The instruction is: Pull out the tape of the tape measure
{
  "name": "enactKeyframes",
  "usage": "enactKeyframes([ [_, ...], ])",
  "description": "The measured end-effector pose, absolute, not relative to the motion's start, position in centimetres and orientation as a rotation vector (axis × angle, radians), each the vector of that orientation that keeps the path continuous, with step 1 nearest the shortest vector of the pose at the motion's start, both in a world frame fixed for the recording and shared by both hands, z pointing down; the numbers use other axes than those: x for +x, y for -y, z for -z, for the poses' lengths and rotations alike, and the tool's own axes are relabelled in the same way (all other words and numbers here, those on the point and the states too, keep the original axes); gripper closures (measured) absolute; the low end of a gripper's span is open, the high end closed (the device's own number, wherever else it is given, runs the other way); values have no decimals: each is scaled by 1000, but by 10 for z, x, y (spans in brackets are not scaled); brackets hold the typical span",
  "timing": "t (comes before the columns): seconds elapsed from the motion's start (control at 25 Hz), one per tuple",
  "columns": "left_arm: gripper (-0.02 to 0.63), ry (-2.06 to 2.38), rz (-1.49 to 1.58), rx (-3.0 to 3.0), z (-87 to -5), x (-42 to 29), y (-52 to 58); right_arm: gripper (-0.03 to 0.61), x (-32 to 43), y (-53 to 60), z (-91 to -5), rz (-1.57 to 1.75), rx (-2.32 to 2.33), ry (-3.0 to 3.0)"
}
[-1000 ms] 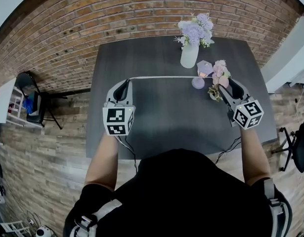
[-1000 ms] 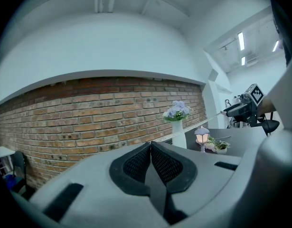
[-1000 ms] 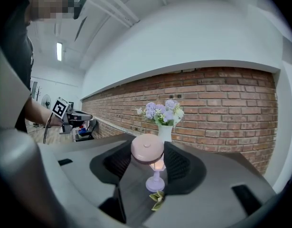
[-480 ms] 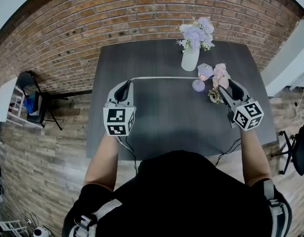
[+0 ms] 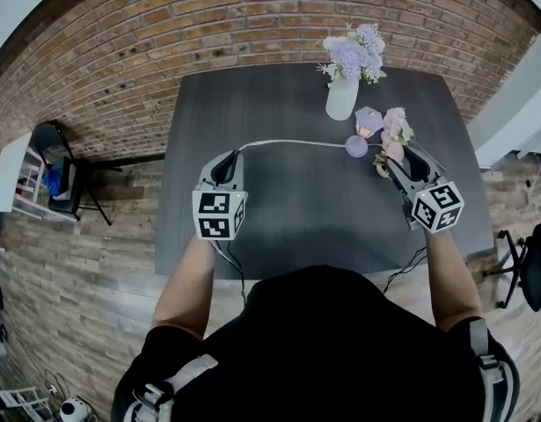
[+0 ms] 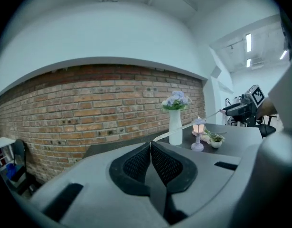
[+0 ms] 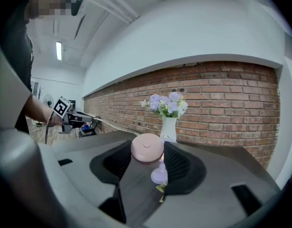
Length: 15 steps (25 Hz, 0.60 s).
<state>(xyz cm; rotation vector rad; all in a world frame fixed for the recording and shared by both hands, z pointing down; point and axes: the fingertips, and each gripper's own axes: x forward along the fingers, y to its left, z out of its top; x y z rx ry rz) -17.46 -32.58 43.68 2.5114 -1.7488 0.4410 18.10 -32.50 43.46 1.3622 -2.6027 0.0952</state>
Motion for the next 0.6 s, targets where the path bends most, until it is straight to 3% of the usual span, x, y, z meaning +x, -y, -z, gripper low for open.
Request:
enactKeyframes([
  [0.36,600,1522,-887,2308,-584,-162,284,368,160,290,-579,-332,1174,2409],
  [0.6,600,1438,-1016,2247,-624,-155,262,367,169,277,-619,-420,1161,2337],
])
